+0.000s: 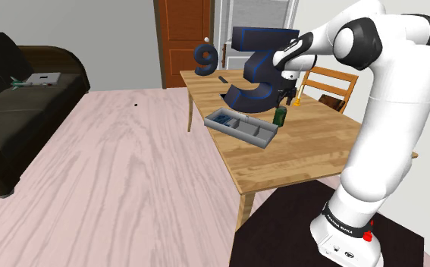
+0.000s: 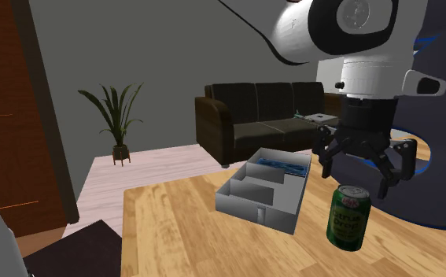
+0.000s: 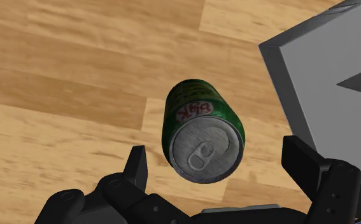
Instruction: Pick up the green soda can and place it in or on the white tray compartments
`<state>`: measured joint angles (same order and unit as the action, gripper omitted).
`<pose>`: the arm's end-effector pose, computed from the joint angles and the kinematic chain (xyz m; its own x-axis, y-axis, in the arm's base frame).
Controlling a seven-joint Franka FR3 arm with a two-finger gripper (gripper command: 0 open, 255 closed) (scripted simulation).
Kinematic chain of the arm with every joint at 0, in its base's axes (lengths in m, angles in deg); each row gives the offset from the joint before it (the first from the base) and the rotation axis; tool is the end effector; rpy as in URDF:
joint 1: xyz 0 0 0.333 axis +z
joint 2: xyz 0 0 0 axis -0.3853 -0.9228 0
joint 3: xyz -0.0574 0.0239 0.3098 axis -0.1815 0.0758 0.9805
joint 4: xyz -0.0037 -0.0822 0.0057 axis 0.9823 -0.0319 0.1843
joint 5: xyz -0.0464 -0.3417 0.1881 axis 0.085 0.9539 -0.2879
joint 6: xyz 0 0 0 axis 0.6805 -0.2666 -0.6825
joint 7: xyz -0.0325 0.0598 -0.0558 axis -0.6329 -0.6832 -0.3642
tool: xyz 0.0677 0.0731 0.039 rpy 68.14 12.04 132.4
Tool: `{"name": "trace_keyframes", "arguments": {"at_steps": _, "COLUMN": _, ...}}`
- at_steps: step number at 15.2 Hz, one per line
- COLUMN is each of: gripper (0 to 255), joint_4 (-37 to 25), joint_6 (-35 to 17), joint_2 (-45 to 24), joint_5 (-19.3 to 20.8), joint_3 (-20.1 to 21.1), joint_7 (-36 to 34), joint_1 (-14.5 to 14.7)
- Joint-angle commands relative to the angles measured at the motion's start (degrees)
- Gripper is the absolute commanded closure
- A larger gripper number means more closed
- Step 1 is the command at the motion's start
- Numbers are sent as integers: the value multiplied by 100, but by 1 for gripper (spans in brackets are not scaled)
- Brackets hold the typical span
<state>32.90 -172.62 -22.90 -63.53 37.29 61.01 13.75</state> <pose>0.4622 -0.3790 0.4039 0.9742 -0.2255 -0.0001 -0.2255 -0.9742 0.0014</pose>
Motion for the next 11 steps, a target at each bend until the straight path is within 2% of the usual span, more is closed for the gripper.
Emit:
{"name": "trace_keyframes", "arguments": {"at_steps": 1, "gripper": 0, "joint_4": 17, "joint_6": -135, "joint_2": -142, "joint_5": -96, "joint_3": 10, "joint_7": 91, "joint_1": -49}}
{"name": "trace_keyframes", "arguments": {"at_steps": 6, "gripper": 0, "joint_4": 180, "joint_6": -440, "joint_2": -313, "joint_5": -221, "joint_3": 50, "joint_7": 173, "joint_1": -84}}
{"name": "trace_keyframes", "arguments": {"at_steps": 11, "gripper": 0, "joint_4": 180, "joint_6": -440, "joint_2": -313, "joint_5": -221, "joint_3": 51, "joint_7": 173, "joint_1": -84}}
